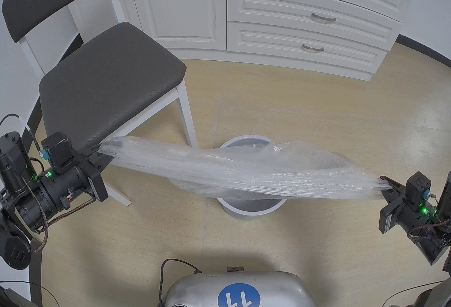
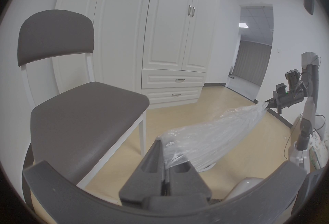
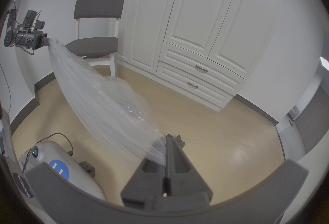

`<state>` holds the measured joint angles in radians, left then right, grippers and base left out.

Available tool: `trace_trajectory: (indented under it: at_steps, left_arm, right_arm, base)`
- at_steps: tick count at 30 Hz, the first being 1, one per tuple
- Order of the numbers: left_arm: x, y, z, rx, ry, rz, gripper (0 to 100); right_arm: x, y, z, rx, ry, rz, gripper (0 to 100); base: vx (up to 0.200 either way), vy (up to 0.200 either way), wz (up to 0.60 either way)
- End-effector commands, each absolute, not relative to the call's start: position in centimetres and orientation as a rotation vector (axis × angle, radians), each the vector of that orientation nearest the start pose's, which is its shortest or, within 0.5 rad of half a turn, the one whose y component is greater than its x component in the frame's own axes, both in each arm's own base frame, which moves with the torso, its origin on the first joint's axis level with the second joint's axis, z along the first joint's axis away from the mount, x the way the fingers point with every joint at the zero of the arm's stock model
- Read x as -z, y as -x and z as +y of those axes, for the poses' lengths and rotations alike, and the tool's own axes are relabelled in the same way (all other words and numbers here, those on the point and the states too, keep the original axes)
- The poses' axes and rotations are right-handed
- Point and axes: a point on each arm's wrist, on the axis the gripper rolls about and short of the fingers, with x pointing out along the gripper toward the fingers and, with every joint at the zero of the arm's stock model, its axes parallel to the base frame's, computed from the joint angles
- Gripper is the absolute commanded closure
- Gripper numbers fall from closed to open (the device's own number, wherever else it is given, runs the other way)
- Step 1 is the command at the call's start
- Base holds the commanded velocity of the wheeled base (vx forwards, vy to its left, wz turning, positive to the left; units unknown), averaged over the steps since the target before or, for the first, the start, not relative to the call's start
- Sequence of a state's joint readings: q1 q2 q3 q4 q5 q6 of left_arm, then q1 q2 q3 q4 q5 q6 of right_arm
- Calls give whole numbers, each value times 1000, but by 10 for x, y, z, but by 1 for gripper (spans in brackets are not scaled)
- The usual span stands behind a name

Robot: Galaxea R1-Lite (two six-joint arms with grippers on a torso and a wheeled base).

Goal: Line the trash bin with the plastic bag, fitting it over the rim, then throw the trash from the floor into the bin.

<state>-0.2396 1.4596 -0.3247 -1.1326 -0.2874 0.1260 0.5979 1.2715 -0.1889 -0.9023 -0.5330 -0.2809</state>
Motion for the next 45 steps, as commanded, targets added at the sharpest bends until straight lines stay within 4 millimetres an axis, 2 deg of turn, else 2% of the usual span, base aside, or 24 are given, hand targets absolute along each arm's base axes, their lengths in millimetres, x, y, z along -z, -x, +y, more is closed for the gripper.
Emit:
trace_trajectory:
  at_steps: [1, 7, 8, 10, 11, 13, 16, 18, 25, 29, 33, 37, 43, 45]
  left_arm:
    - [-164, -207, -79, 627, -116, -36, 100]
    - [-169, -229, -106, 689, -104, -146, 100]
    - [-169, -231, -107, 692, -103, -149, 100]
    - [-170, -240, -124, 729, -91, -174, 100]
    - [-170, -240, -124, 729, -91, -174, 100]
    - [-169, -246, -150, 780, -30, -185, 100]
    - [-173, -252, -173, 788, 44, -230, 100]
    - [-174, -254, -186, 788, 86, -265, 100]
    - [-174, -244, -203, 812, 153, -260, 100]
    - [-175, -240, -207, 835, 202, -240, 100]
    - [-169, -247, -208, 829, 236, -207, 100]
    - [-159, -254, -213, 828, 239, -180, 100]
    - [-137, -278, -216, 789, 233, -132, 100]
    - [-120, -292, -223, 780, 247, -97, 100]
  right_arm:
    - [-160, -142, 88, -113, 359, 106, 100]
    - [-181, -153, 98, -202, 315, 31, 100]
    - [-181, -153, 98, -205, 313, 29, 100]
    - [-181, -153, 99, -218, 282, 28, 100]
    - [-181, -153, 99, -218, 282, 28, 100]
    - [-184, -148, 109, -272, 157, 23, 100]
    - [-200, -143, 126, -355, 4, -34, 100]
    - [-202, -143, 138, -401, -67, -24, 100]
    - [-182, -157, 180, -462, -164, 62, 100]
    - [-174, -164, 189, -463, -180, 34, 100]
    - [-156, -176, 199, -440, -183, 27, 100]
    - [-145, -184, 201, -421, -172, 40, 100]
    - [-135, -203, 198, -379, -161, 60, 100]
    - [-128, -214, 198, -360, -154, 73, 100]
  base:
    - [0, 0, 0]
    - [0, 0, 0]
    - [0, 0, 0]
    - [0, 0, 0]
    - [0, 0, 0]
    - [0, 0, 0]
    - [0, 0, 0]
    - [0, 0, 0]
    - [0, 0, 0]
    - [0, 0, 0]
    - [0, 0, 0]
    - [0, 0, 0]
    - [0, 0, 0]
    - [0, 0, 0]
